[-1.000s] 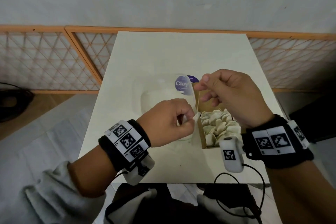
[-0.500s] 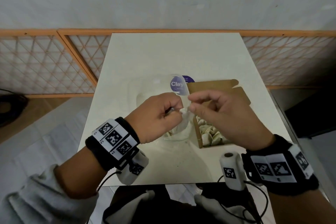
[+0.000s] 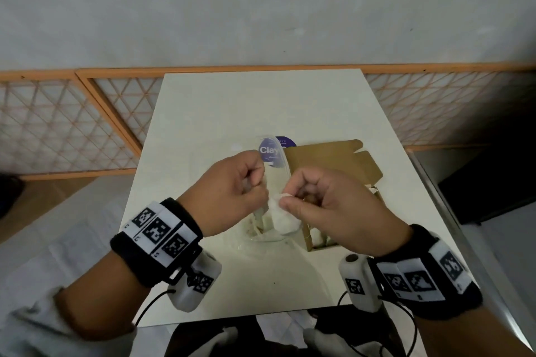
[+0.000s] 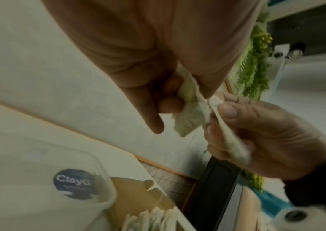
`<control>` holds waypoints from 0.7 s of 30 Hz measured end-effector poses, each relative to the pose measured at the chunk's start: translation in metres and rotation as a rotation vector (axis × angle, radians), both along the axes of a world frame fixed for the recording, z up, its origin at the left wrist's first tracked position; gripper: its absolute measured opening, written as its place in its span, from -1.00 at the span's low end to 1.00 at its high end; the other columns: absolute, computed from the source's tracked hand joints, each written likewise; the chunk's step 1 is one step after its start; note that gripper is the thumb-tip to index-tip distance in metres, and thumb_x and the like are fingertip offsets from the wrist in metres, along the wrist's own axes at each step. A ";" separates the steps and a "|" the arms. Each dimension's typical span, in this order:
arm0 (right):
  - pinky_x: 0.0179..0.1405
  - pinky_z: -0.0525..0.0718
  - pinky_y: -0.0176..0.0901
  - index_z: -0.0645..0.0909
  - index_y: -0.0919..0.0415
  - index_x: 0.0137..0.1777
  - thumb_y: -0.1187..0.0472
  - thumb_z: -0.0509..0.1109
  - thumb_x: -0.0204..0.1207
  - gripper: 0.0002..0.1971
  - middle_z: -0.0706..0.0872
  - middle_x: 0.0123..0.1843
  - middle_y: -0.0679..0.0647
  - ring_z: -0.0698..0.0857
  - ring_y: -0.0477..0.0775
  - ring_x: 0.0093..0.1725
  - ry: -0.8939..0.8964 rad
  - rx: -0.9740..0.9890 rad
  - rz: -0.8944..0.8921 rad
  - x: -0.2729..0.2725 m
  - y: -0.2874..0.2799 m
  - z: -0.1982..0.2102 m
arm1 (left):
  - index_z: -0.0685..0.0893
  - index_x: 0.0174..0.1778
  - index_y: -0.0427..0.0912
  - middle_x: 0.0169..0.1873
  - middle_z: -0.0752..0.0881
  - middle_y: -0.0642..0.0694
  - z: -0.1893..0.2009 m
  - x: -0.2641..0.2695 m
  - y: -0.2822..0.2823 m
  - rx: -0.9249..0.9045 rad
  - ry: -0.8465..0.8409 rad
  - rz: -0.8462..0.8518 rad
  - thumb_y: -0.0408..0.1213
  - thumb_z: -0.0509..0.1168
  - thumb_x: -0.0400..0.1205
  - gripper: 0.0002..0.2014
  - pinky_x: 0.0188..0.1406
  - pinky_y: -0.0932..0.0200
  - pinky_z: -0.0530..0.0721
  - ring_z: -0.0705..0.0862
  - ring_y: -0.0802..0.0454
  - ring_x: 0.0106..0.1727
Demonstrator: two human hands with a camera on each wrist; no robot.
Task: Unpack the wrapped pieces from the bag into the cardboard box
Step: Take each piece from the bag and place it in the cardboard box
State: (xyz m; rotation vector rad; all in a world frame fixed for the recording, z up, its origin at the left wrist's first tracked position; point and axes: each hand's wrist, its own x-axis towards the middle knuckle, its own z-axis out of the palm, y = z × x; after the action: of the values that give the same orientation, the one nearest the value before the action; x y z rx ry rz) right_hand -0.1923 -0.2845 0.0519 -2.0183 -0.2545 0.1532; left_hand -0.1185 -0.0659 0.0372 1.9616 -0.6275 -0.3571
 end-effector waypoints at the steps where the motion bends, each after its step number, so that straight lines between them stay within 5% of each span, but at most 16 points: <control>1: -0.32 0.55 -0.35 0.70 0.17 -0.04 0.21 0.52 0.67 -0.92 0.73 -0.35 -0.18 0.57 -0.21 -0.39 -0.007 0.029 -0.002 0.001 0.001 0.002 | 0.48 -0.17 -0.11 -0.38 0.60 0.05 0.001 0.001 -0.001 -0.024 0.027 -0.013 -0.49 0.37 0.62 -0.77 -0.33 0.04 0.61 0.58 -0.04 -0.38; 4: -0.27 0.59 -0.40 0.73 0.24 0.00 0.26 0.54 0.65 -0.94 0.77 -0.28 -0.09 0.65 -0.24 -0.33 -0.025 0.135 -0.048 0.007 0.003 0.004 | 0.55 0.17 -0.20 -0.20 0.69 -0.26 0.006 0.002 -0.004 -0.190 0.147 -0.035 -0.46 0.43 0.64 -0.74 -0.22 0.04 0.73 0.71 -0.10 -0.29; 7: -0.31 0.62 -0.25 0.70 0.28 0.02 0.28 0.53 0.66 -0.92 0.75 -0.29 0.04 0.62 -0.15 -0.35 -0.037 0.227 -0.100 0.015 0.003 0.003 | 0.52 0.29 -0.31 -0.24 0.77 0.05 0.012 0.003 -0.007 -0.294 0.198 -0.013 -0.44 0.48 0.63 -0.64 -0.19 0.25 0.69 0.75 0.05 -0.26; 13: -0.33 0.62 -0.05 0.67 0.26 0.04 0.17 0.54 0.64 -0.83 0.68 -0.23 0.45 0.58 0.19 -0.36 -0.056 0.324 -0.126 0.027 0.003 0.005 | 0.65 0.15 -0.27 -0.24 0.78 -0.07 0.022 0.005 -0.006 -0.379 0.209 0.074 -0.26 0.52 0.61 -0.72 -0.16 0.19 0.70 0.71 -0.02 -0.24; 18: -0.26 0.61 0.14 0.68 0.18 0.01 0.09 0.56 0.63 -0.82 0.71 -0.24 0.44 0.58 0.21 -0.35 -0.048 0.342 -0.168 0.033 0.005 0.004 | 0.76 0.05 -0.08 -0.13 0.77 -0.21 0.026 0.009 -0.007 -0.383 0.203 0.085 -0.28 0.44 0.63 -0.89 -0.05 -0.14 0.73 0.69 -0.23 -0.18; 21: -0.25 0.61 0.15 0.68 0.13 0.02 0.12 0.56 0.64 -0.87 0.72 -0.23 0.46 0.60 0.20 -0.36 -0.062 0.318 -0.182 0.033 0.007 0.005 | 0.76 0.00 -0.06 -0.15 0.77 -0.15 0.029 0.009 -0.008 -0.372 0.170 0.099 -0.36 0.44 0.70 -0.91 -0.12 -0.02 0.76 0.70 -0.21 -0.19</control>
State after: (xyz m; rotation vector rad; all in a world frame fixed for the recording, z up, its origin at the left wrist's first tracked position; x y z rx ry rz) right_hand -0.1594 -0.2776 0.0573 -1.7208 -0.1241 -0.0620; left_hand -0.1099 -0.0738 0.0663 1.5810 -0.4487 -0.3168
